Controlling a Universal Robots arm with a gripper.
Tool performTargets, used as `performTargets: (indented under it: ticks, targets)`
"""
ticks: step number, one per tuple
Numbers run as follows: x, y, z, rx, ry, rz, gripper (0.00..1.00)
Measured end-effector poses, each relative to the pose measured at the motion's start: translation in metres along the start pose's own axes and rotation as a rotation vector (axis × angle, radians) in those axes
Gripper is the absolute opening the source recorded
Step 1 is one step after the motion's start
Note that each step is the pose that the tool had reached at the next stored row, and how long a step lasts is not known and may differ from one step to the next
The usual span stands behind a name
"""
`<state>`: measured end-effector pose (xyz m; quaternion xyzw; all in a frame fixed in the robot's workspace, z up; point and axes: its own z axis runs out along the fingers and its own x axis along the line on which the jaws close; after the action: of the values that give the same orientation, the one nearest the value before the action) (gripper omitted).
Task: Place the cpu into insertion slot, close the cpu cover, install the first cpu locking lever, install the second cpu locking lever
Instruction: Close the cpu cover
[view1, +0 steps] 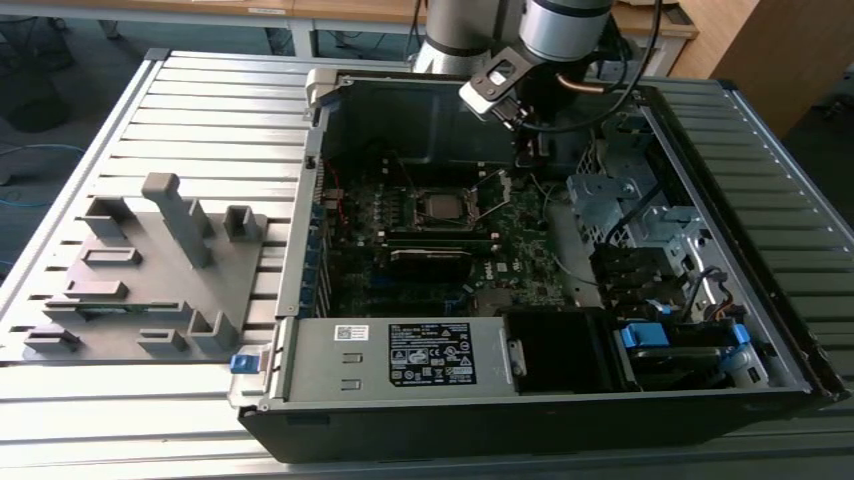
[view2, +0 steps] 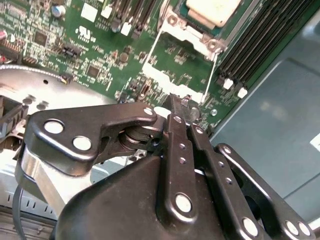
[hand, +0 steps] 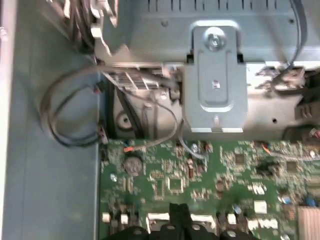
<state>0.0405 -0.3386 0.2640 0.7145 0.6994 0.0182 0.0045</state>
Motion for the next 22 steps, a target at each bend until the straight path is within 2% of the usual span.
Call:
performTargets:
  ticks: [3, 6, 22]
  targets:
    - [0.0002, 0.0052, 0.0003, 0.0, 0.0001, 0.0, 0.1]
    - [0.0002, 0.0075, 0.0011, -0.0001, 0.0001, 0.0, 0.1]
    - [-0.0002, 0.008, 0.0197, 0.0, 0.0, 0.0, 0.1]
